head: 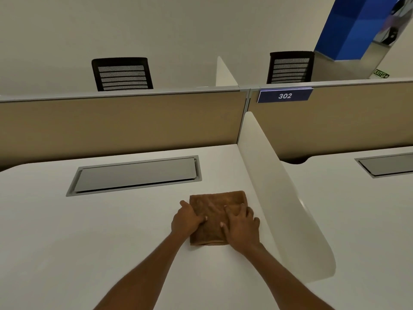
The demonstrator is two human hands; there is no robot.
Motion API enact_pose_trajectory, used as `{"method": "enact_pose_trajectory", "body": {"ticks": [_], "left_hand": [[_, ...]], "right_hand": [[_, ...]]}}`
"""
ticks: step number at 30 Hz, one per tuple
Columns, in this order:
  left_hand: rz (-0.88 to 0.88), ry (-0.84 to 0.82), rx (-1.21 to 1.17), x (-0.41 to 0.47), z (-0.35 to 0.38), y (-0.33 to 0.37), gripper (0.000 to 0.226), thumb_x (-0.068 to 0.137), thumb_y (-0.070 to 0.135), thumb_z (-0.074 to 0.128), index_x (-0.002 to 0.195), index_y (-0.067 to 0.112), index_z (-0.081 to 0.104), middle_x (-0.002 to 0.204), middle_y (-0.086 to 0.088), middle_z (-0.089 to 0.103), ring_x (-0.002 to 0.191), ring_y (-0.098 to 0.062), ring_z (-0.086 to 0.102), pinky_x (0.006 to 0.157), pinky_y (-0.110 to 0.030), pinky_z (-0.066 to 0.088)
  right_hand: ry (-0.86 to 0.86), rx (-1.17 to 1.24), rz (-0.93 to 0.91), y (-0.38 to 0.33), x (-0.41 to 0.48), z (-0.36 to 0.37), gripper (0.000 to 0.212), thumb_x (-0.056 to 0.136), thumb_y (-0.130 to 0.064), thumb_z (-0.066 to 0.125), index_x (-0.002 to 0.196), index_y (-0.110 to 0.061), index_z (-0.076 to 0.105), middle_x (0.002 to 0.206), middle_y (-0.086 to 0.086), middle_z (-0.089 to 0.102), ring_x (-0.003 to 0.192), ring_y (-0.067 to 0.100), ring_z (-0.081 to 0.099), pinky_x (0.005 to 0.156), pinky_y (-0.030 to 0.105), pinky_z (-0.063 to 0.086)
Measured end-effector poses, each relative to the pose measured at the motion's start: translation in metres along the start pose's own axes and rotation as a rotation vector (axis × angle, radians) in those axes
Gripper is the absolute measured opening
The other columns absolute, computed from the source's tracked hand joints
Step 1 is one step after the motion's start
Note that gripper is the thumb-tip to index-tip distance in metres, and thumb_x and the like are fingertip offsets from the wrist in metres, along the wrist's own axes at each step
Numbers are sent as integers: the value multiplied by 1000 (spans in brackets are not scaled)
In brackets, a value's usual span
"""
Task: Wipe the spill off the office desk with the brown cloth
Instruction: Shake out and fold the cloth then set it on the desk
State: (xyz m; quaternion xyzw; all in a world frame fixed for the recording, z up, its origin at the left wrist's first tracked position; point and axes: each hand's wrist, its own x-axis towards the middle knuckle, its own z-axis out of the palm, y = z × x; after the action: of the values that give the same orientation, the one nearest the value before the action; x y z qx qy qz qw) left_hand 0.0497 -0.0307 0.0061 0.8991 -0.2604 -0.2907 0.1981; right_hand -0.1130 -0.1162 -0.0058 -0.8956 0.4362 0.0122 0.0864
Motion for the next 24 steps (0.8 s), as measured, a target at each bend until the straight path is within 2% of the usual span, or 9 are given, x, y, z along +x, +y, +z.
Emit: {"method": "enact_pose_trajectory", "body": {"ticks": [1, 3, 7, 10, 13, 17, 20, 22, 24], "left_hand": [[-10, -10, -5, 0, -1, 0, 86, 75, 54, 73, 132, 5, 31, 128, -12, 58, 112, -31, 60, 90, -38, 50], [22, 9, 87, -5, -3, -1, 87, 80, 57, 66, 137, 3, 28, 127, -12, 58, 112, -31, 60, 89, -38, 50], [296, 158, 495, -31, 0, -6, 80, 89, 62, 44, 147, 13, 17, 134, -16, 49, 112, -35, 57, 89, -43, 49], [426, 142, 667, -48, 9, -20, 75, 89, 67, 36, 148, 25, 17, 155, -17, 24, 139, -47, 22, 105, -58, 32], [392, 185, 667, -64, 6, -25, 78, 88, 70, 33, 149, 24, 16, 158, -17, 15, 143, -49, 7, 109, -64, 21], [409, 329, 678, -85, -18, -22, 86, 87, 70, 32, 152, 16, 14, 158, -21, 13, 144, -48, 4, 111, -66, 12], [473, 434, 686, -96, -40, -24, 85, 85, 68, 35, 143, 7, 39, 149, -25, 35, 139, -50, 24, 106, -68, 27], [503, 501, 692, -109, -61, -23, 85, 86, 67, 27, 140, 3, 42, 146, -28, 37, 136, -50, 29, 106, -68, 24], [515, 552, 670, -123, -84, -23, 86, 88, 67, 20, 143, 3, 36, 149, -30, 30, 139, -50, 24, 109, -66, 16]], "right_hand": [[-41, -11, -19, 2, -1, 2, 64, 89, -63, 27, 146, -34, 28, 152, 21, 24, 134, 41, 29, 102, 59, 36], [-80, -5, -41, 4, 0, 1, 64, 90, -63, 27, 147, -34, 24, 153, 21, 20, 135, 42, 24, 105, 59, 30], [-59, -28, -72, 3, -1, -9, 69, 89, -62, 38, 148, -28, 23, 151, 25, 20, 134, 44, 23, 106, 57, 28], [-33, -14, -122, 4, -14, -13, 72, 89, -61, 41, 148, -26, 22, 155, 25, 14, 139, 44, 17, 109, 55, 24], [15, 35, -152, 4, -29, -23, 73, 89, -59, 44, 149, -25, 22, 156, 22, 15, 141, 41, 15, 111, 55, 20], [83, 58, -192, -2, -45, -40, 81, 84, -66, 41, 150, -26, 16, 157, 16, 15, 144, 36, 11, 115, 52, 13], [131, 79, -186, -14, -58, -59, 86, 80, -73, 35, 149, -26, 14, 157, 13, 14, 144, 33, 11, 115, 47, 12], [214, 0, -228, -28, -64, -75, 82, 80, -73, 33, 147, -28, 23, 154, 17, 24, 142, 37, 21, 112, 52, 22], [287, -60, -232, -46, -68, -93, 83, 77, -73, 41, 143, -23, 34, 147, 20, 34, 136, 40, 31, 103, 55, 36]]}}
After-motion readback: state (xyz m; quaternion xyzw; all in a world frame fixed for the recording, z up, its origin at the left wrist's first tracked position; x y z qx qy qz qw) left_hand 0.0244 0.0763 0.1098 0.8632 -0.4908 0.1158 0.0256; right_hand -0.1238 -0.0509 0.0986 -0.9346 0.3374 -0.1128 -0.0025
